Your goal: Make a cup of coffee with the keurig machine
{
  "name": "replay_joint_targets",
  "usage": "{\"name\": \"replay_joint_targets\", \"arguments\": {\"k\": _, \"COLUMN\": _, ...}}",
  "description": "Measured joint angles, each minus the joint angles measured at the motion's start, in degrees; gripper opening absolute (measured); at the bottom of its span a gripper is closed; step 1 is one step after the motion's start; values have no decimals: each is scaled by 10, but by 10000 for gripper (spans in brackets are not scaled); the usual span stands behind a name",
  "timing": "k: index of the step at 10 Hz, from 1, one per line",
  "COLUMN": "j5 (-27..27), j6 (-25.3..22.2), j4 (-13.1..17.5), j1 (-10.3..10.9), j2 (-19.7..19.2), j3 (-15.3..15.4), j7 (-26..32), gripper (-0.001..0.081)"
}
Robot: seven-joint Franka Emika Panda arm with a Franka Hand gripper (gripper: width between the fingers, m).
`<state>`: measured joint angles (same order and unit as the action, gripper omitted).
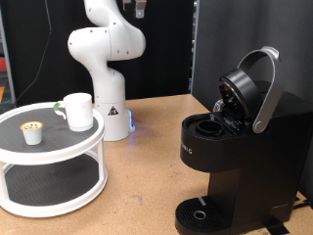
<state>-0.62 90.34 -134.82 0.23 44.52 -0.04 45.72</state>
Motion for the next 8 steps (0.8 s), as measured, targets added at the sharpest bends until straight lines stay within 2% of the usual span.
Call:
{"name": "replay_joint_targets", "arguments": {"k": 2, "j5": -2, "j6": 4, "j4": 0, "j1": 0, "j2": 0, "j3": -9, "j7": 7, "gripper": 808}}
{"name": "replay_joint_targets", "arguments": {"k": 6, "j5": 3, "j6": 8, "j4": 18, "j1": -6, "j2": -2, "j3": -83, "j7": 67, "gripper": 808}}
{"name": "replay_joint_targets", "arguments": {"k": 8, "j5": 3, "j6": 5, "j4": 25, "j1": -7, "j2": -9, "j3": -90, "j7": 70, "gripper": 808}}
